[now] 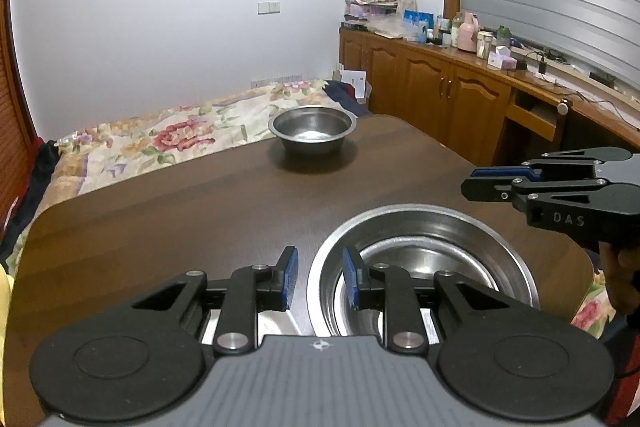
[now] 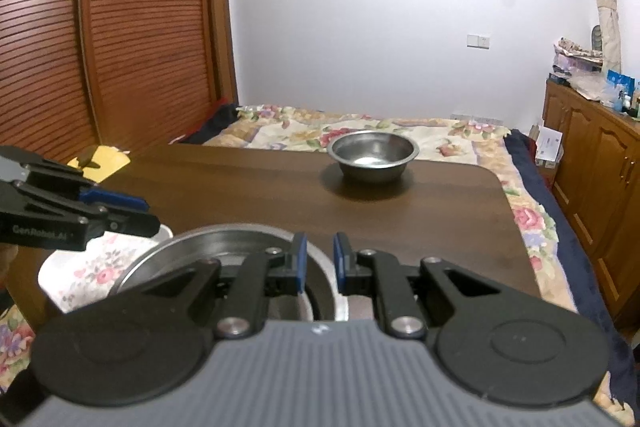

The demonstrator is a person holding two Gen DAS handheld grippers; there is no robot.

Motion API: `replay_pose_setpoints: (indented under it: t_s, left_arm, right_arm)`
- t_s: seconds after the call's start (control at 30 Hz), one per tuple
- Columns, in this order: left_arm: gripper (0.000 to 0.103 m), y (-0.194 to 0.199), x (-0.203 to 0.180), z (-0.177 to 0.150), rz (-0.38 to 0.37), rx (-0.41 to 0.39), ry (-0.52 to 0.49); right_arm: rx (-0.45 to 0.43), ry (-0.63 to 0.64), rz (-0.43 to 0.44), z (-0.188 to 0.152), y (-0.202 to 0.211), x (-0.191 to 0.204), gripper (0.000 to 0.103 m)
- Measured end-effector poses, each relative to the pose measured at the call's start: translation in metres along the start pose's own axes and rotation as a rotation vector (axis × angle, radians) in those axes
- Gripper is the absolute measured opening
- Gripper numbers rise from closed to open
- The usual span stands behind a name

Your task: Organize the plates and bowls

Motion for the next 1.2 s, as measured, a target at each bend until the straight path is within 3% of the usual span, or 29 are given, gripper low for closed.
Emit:
replay_pose_setpoints:
  t_s: [0.07, 0.2, 0.33, 0.77, 0.9, 1.2]
  left_arm:
    - [0.026, 0.000, 0.000, 0.003, 0.001, -0.006, -0.001]
    - [0.026, -0.002, 0.001, 0.011, 0.009, -0.019, -0.008]
    - [0.026, -0.010, 0.004, 0.023, 0.026, -0.023, -0.025]
    - [0.033, -0.057, 0.030, 0.080, 0.052, -0.029, -0.021]
    - [0.043, -0.074, 0.035, 0.096, 0.049, -0.030, -0.017]
    - [0.052, -0.125, 0.043, 0.117, 0.054, 0.008, -0.021]
  right_arm:
    - [-0.006, -0.002, -0.006, 0.002, 0.002, -0.003, 0.017]
    - [-0.025, -0.016, -0.020, 0.009, 0.005, -0.012, 0.041]
    - [-0.032, -0.011, -0.037, 0.017, 0.004, -0.021, 0.047]
    - [-0.015, 0.013, -0.087, 0.059, -0.038, -0.072, 0.049]
    - [0.001, 0.014, -0.075, 0.067, -0.059, -0.080, 0.049]
    - [0.062, -0.078, -0.010, 0.075, -0.117, -0.102, 0.049]
Point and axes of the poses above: each gripper's, at about its wrist camera, not at the fingertips, and y roughly against the way its jaws point, x to its left, z to its top, the point moved 4 cm from there along -y, roughly the way its jaws point, and after that the axes turned 5 degrees about x, right-handed, at the moved point
